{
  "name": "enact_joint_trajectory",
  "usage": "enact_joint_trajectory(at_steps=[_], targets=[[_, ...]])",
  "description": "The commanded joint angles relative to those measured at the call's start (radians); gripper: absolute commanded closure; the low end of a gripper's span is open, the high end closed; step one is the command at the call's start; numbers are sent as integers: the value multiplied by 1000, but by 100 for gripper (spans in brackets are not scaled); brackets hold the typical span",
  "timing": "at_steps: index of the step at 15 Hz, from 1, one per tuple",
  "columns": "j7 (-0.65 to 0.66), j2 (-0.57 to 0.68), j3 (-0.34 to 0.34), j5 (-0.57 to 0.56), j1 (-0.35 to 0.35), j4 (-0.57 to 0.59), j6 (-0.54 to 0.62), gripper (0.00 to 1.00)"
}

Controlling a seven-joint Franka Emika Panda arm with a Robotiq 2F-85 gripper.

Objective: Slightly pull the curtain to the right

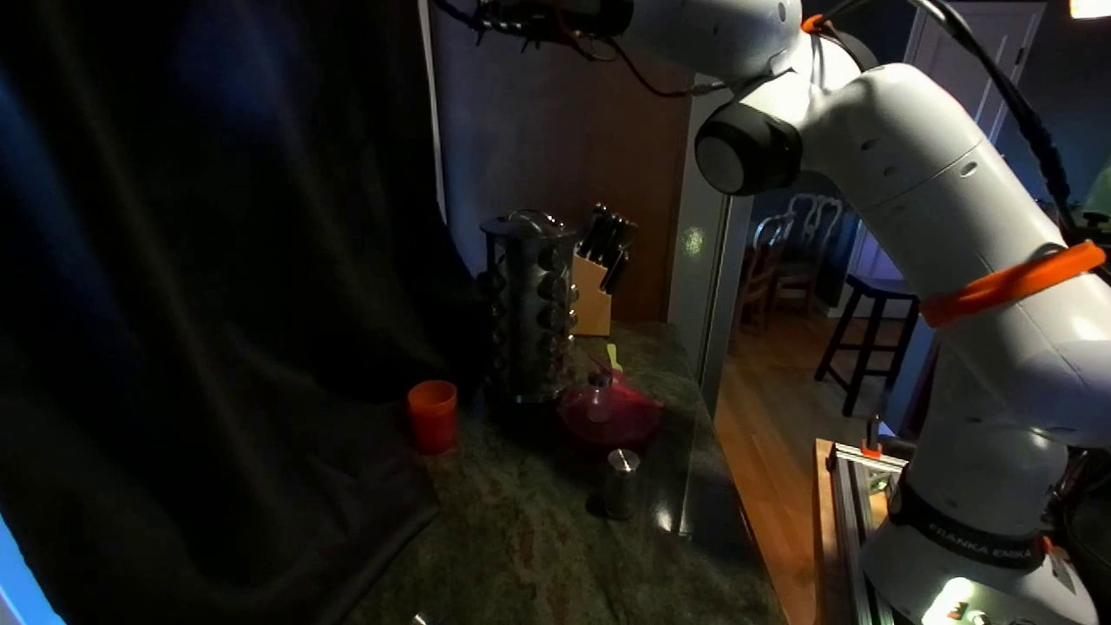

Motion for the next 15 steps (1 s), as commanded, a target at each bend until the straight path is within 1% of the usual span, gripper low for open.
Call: enact_joint_trajectory(at_steps=[1,7,10,11,12,13,15], targets=[[-80,-118,36,7,93,-81,-181,0],[-136,-286,65,7,220,-143,-478,0],[-182,-369,71,9,247,-169,-648,0],[-131,-283,55,2,219,-82,-578,0],[-144,-310,56,2,227,-93,-618,0],[-154,-329,58,2,231,-104,-634,0],[-162,-345,61,2,234,-124,-635,0]])
